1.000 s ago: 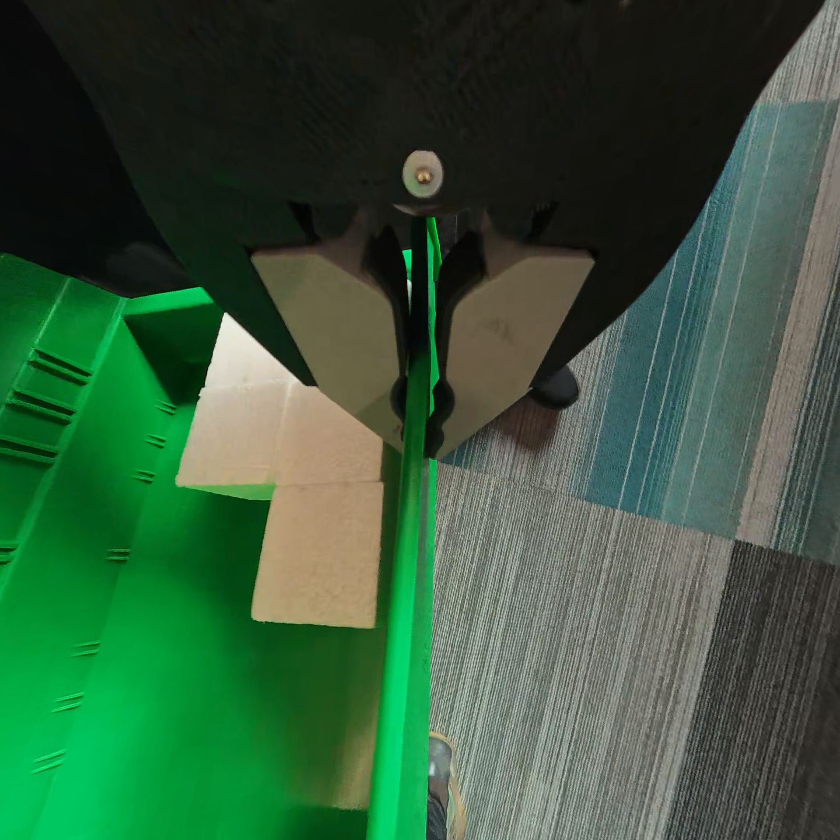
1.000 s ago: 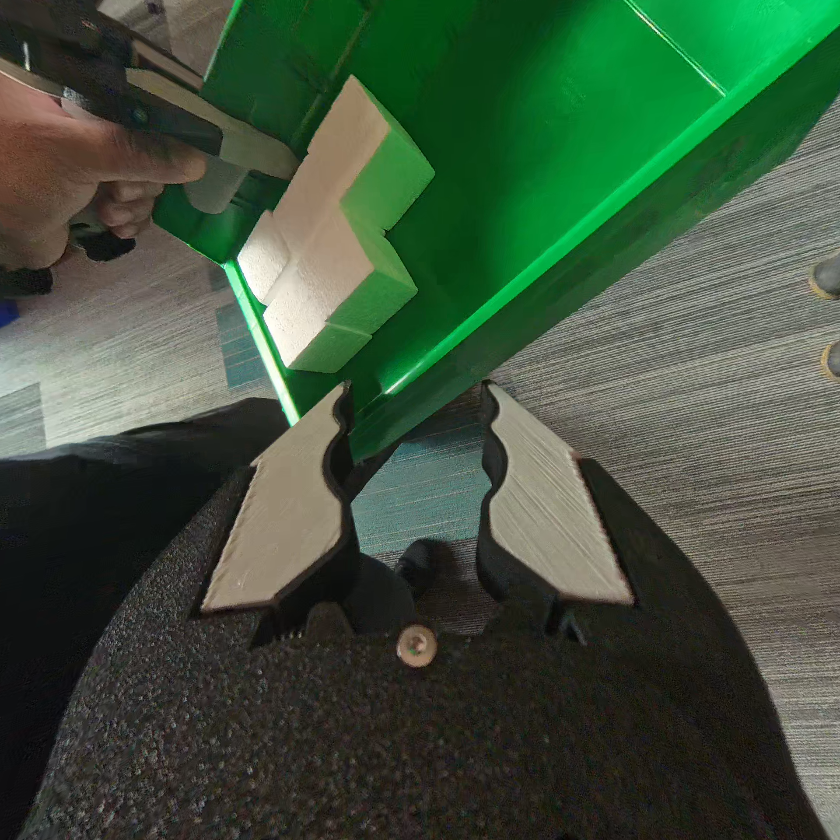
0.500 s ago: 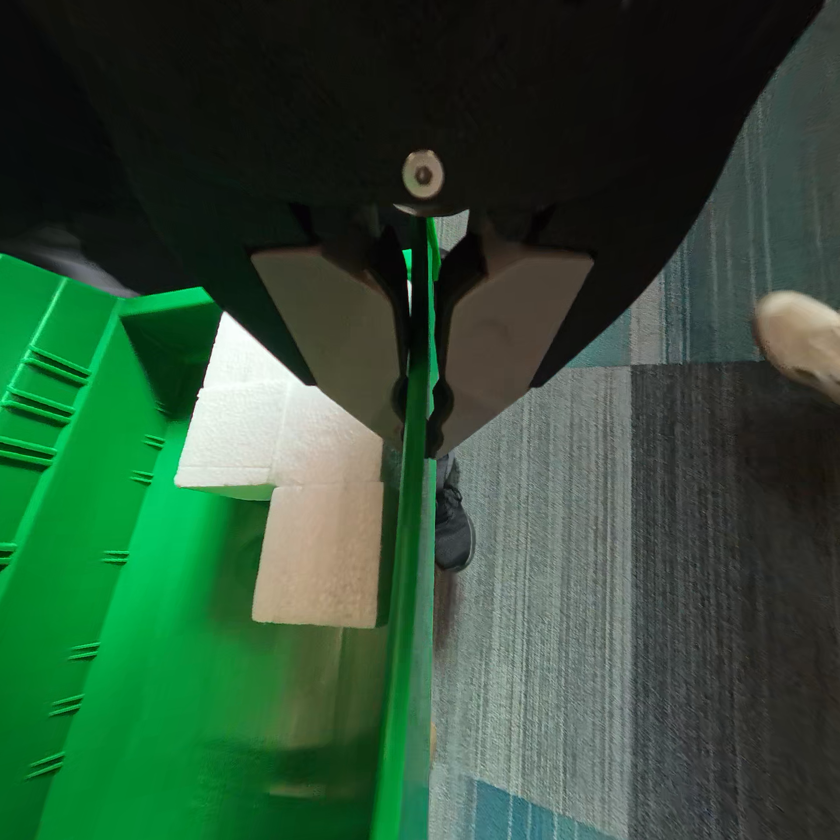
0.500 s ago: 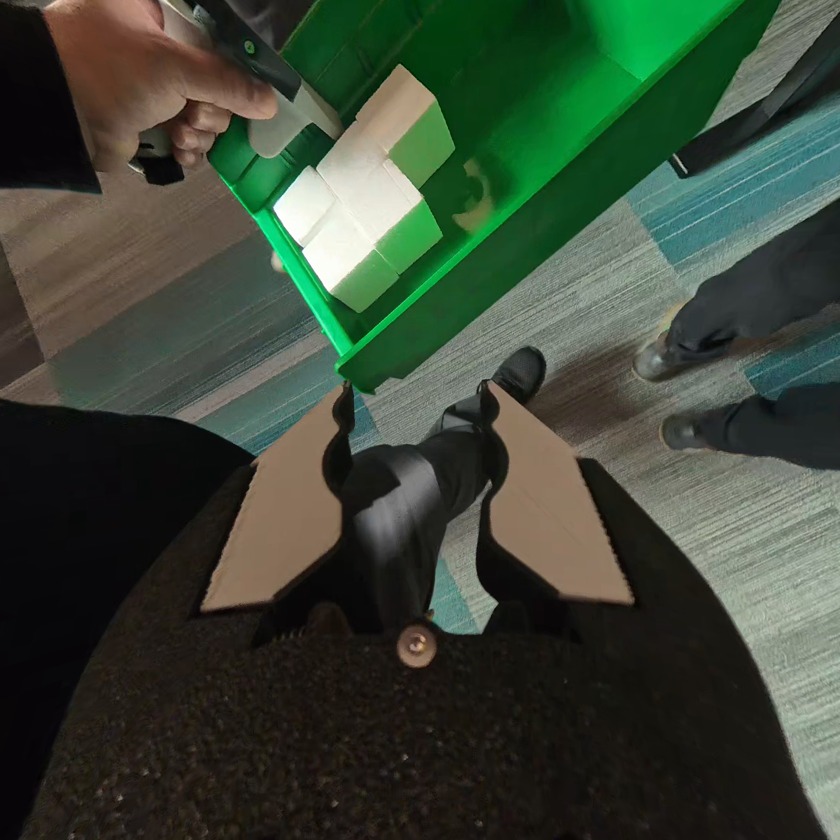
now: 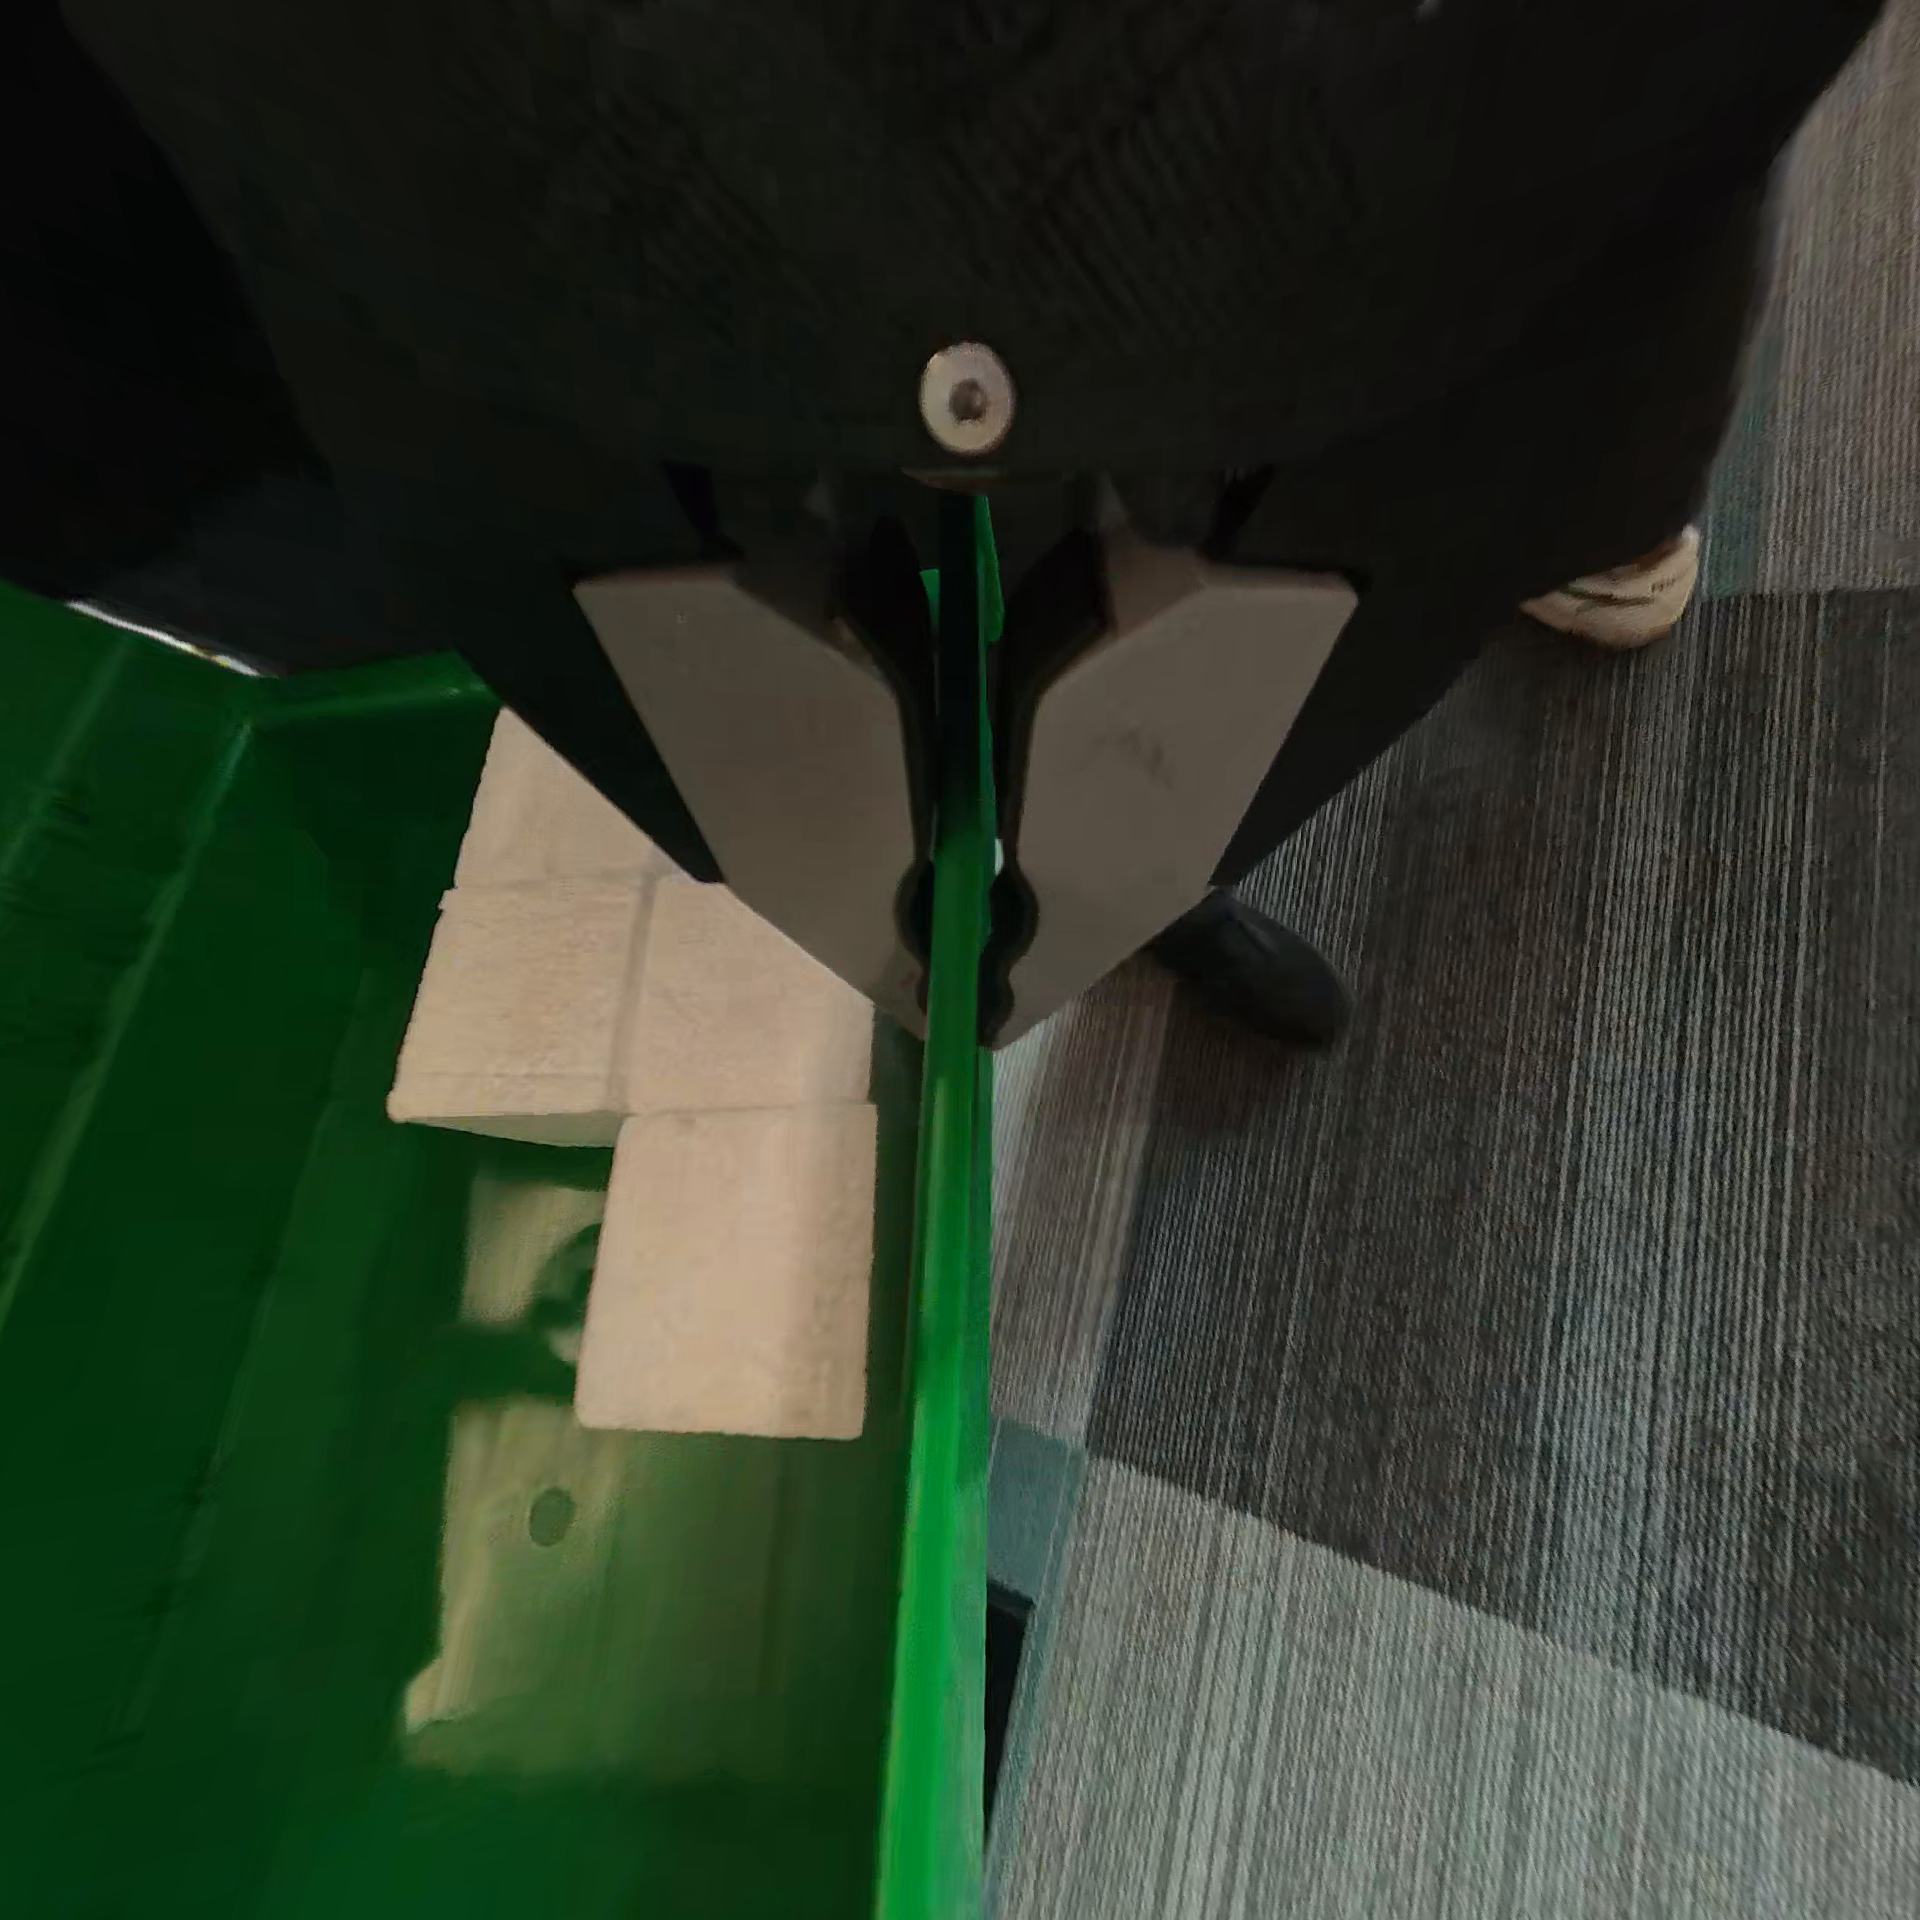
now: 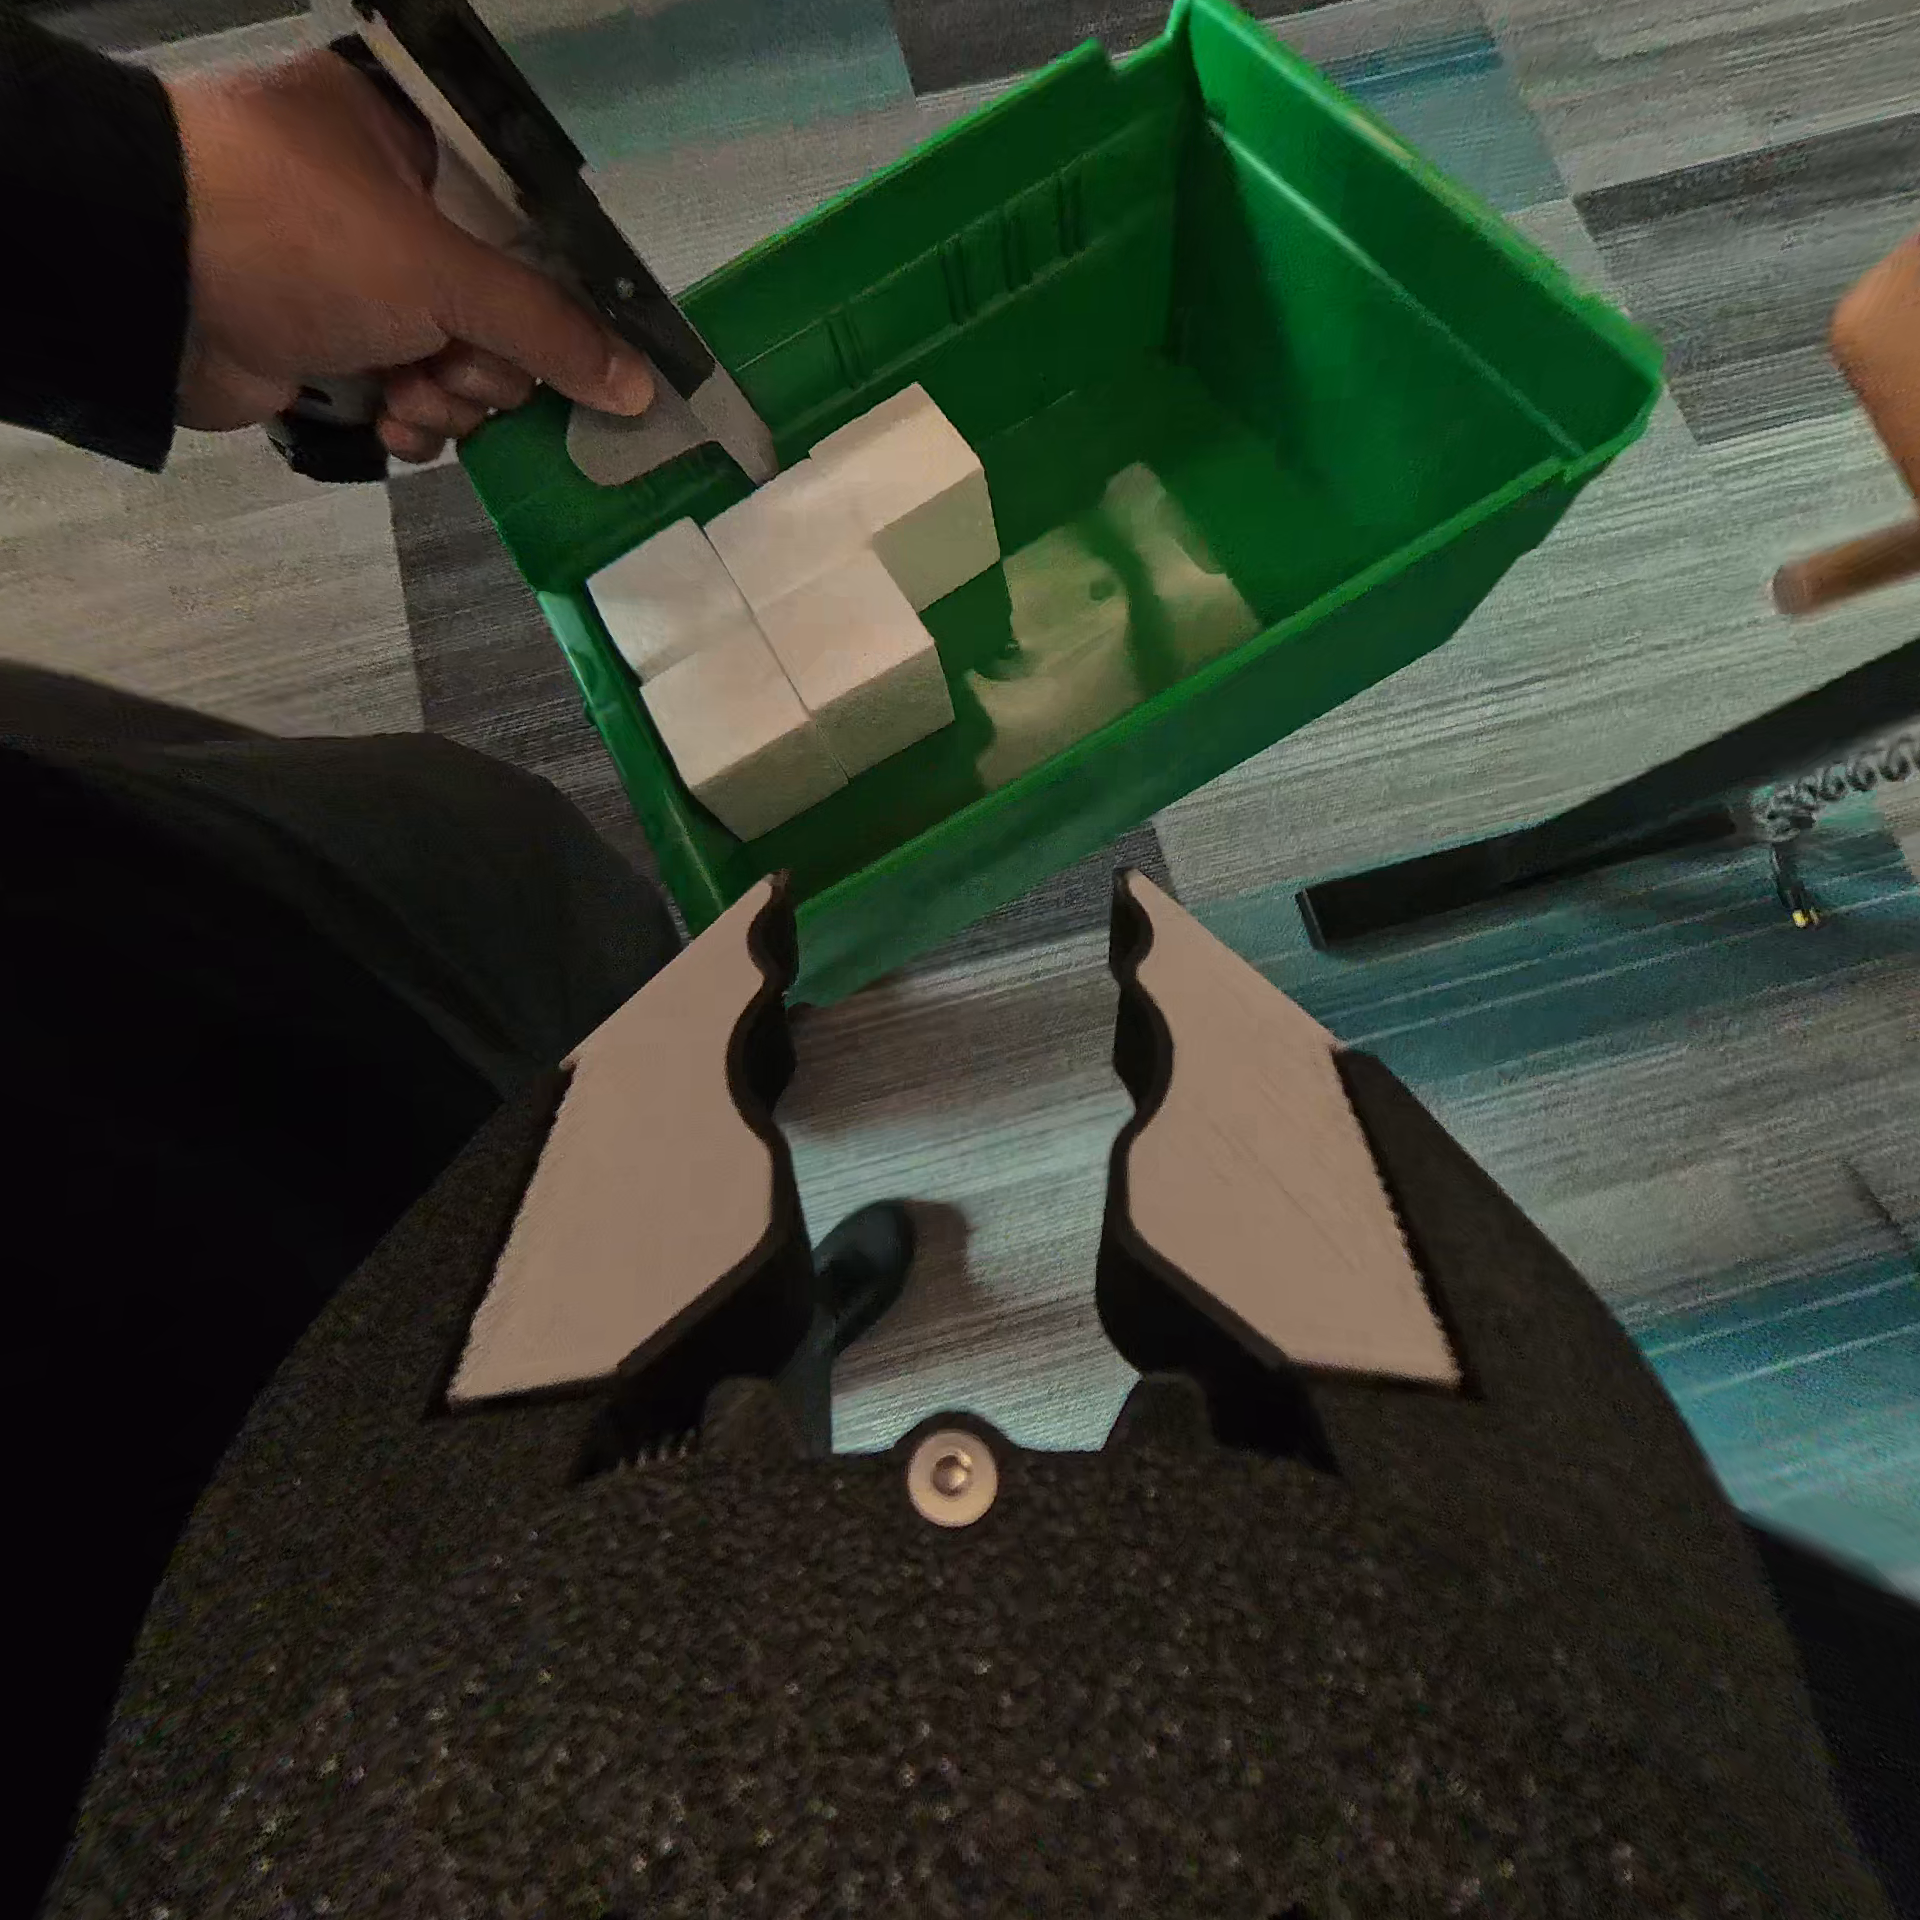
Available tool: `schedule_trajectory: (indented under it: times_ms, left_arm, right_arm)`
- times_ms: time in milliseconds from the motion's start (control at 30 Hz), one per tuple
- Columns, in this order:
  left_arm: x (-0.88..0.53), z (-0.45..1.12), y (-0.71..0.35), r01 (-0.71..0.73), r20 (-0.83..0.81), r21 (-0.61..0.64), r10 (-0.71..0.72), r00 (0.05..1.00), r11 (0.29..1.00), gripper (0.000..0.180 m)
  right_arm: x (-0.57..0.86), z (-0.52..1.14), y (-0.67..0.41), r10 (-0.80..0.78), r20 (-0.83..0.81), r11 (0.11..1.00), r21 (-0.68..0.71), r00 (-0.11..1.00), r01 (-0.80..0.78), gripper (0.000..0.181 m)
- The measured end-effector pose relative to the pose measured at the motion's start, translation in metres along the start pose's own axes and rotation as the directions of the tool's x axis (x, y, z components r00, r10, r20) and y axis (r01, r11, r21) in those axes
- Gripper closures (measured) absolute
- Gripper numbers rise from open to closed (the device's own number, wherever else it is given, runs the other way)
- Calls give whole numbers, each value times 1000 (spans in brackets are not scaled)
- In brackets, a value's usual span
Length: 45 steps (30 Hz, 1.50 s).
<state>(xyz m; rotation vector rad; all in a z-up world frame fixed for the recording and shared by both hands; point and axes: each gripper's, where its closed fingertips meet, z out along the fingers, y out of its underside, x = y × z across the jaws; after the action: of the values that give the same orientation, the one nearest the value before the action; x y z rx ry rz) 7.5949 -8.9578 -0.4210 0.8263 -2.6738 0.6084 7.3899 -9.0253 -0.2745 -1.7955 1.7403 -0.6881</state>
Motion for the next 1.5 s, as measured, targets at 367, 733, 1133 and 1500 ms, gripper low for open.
schedule_trajectory:
  times_ms: [367,733,1133,1500]
  left_arm:
    - [-214,11,-287,97,-76,70,-92,993,993,179]
    - [-433,-24,-571,117,8,129,-119,993,985,179]
    - [-622,-103,-835,177,141,186,-205,969,966,179]
    - [-822,-147,-1032,22,-16,194,-19,1000,981,179]
  right_arm:
    - [136,274,-259,224,107,970,-123,969,-210,120]
    - [275,542,-511,134,260,990,-85,956,-115,111]
    - [422,737,-822,-2,540,1000,-17,842,13,88]
    - [466,880,-1055,-66,648,998,39,759,54,93]
